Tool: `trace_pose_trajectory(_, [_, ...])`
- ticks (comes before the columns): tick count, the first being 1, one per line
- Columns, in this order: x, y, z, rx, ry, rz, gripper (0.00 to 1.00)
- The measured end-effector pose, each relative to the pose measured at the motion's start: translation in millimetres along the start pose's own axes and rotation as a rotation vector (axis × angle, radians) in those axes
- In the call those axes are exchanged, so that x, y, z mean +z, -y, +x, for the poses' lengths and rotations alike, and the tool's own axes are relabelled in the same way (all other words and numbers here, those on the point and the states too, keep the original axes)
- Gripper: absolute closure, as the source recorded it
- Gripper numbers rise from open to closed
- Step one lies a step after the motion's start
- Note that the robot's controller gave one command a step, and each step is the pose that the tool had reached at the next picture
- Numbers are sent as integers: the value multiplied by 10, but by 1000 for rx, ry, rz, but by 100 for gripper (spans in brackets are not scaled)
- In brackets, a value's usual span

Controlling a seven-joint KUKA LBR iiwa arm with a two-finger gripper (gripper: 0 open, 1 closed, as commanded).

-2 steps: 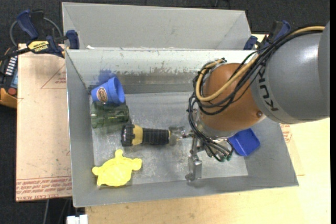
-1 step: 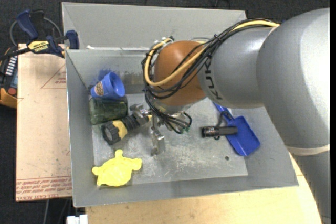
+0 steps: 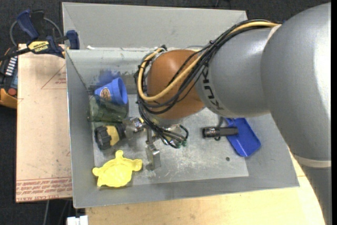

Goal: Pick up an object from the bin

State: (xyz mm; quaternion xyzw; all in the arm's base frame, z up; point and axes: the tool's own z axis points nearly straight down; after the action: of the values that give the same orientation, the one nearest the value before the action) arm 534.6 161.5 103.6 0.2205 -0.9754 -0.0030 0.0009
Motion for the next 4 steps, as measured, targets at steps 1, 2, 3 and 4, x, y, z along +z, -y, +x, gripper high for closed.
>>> trace_pose_trajectory(1, [287, 62, -949, -71, 35, 16, 100])
trace_pose_trajectory(2, [287, 64, -949, -71, 35, 16, 100])
trace_pose_trajectory(3, [288, 65, -949, -71, 35, 15, 100])
trace_pose_trajectory(4, [288, 65, -949, -71, 35, 15, 100])
